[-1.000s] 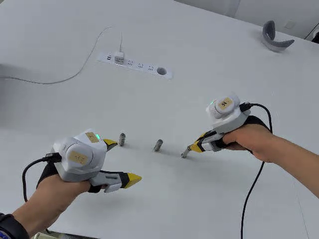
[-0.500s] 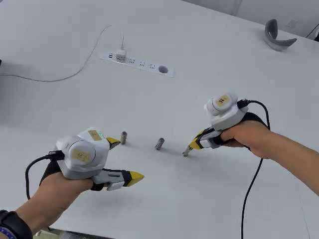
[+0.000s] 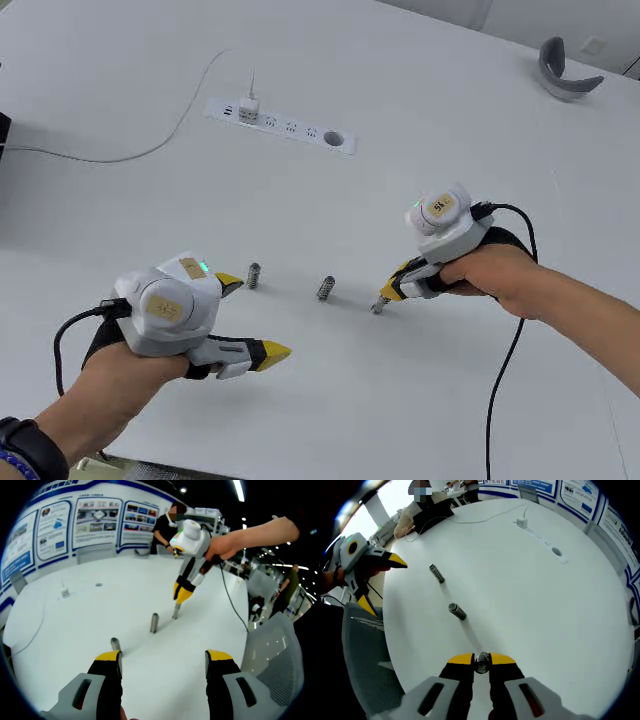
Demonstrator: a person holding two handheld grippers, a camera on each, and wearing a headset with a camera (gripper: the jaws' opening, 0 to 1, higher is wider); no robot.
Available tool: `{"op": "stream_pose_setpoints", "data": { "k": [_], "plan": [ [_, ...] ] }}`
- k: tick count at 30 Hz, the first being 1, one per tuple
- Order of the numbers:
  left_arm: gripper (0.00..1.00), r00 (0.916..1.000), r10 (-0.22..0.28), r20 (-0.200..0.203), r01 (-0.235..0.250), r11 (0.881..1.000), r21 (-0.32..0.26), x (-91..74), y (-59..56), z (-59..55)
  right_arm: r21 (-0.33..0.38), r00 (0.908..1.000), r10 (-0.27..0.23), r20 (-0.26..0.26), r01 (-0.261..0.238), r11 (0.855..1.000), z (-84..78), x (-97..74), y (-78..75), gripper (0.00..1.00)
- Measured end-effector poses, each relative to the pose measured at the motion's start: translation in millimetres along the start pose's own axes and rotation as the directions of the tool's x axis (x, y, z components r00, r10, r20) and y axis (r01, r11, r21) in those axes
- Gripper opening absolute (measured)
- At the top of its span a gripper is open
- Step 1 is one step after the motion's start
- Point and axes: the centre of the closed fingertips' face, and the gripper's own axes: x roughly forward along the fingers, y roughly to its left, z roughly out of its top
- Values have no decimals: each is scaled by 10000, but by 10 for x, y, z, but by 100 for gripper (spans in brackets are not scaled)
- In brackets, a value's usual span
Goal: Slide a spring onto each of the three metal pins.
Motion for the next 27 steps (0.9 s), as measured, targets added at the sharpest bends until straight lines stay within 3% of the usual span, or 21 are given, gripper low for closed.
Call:
{"op": "stream_pose_setpoints", "data": {
  "k": [27],
  "plan": [
    [69, 10000, -4, -29, 4, 10000, -69, 6, 12, -11, 257, 9998, -152, -84, 154, 9996, -109, 276, -41, 12]
  ]
}}
